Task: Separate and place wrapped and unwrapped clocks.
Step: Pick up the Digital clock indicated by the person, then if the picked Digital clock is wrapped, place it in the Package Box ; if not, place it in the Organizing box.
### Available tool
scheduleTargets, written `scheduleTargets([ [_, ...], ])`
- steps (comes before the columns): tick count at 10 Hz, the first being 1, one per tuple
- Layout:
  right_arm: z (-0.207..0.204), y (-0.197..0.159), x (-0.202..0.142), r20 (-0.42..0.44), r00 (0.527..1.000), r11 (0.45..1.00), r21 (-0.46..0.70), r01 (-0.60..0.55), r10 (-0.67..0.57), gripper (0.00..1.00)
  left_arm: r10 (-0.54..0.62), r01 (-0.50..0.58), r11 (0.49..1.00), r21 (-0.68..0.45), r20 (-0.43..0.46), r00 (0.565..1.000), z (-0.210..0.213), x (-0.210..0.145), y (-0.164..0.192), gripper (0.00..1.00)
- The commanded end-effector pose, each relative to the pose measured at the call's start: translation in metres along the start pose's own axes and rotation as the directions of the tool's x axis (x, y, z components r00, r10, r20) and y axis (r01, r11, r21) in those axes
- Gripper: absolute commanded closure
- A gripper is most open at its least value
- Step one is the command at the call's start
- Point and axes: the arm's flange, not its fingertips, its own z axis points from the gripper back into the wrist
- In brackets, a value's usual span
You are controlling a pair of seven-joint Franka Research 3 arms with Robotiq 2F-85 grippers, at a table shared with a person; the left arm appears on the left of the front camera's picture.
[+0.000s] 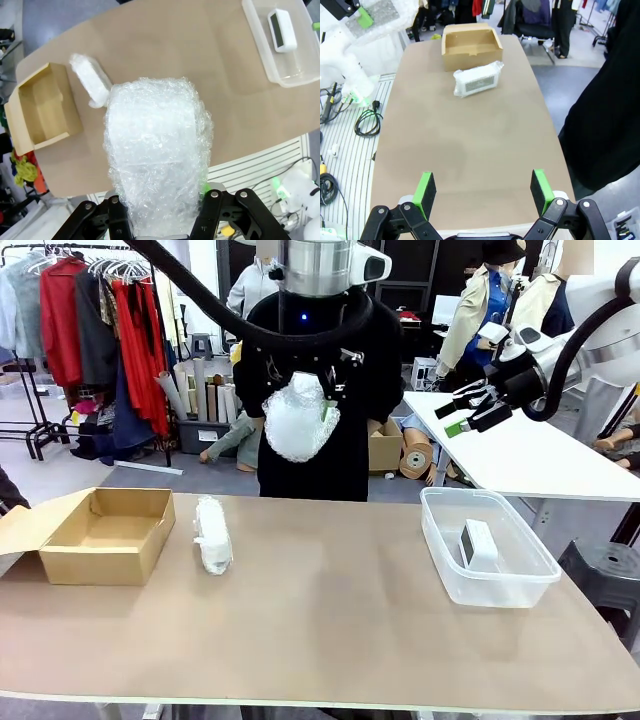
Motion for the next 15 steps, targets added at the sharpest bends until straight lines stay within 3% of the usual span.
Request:
scheduleTargets([
  [1,0.001,0.000,0.002,0.001,1.000,1.000,-0.005,-0.003,0.003,0.00,-0.001,0.001,1.000,-0.004,0.002,1.000,0.001,-0.004,0.001,1.00],
  [13,0.001,0.000,0.002,0.001,1.000,1.000,-0.005,-0.003,0.003,0.00,-0.006,0.006,1.000,-0.001,-0.003,1.000,-0.002,-0.001,-0.003,1.00],
  [14,0.001,0.000,0.002,0.001,1.000,1.000,-0.005,-0.003,0.003,0.00,-0.096,0.096,0.995,0.011,-0.007,0.995,0.003,-0.004,0.000,1.00],
  [15,0.001,0.000,0.002,0.001,1.000,1.000,-0.005,-0.003,0.003,0.00,-0.120,0.121,0.993,0.018,-0.028,0.992,0.013,-0.005,0.019,1.00],
])
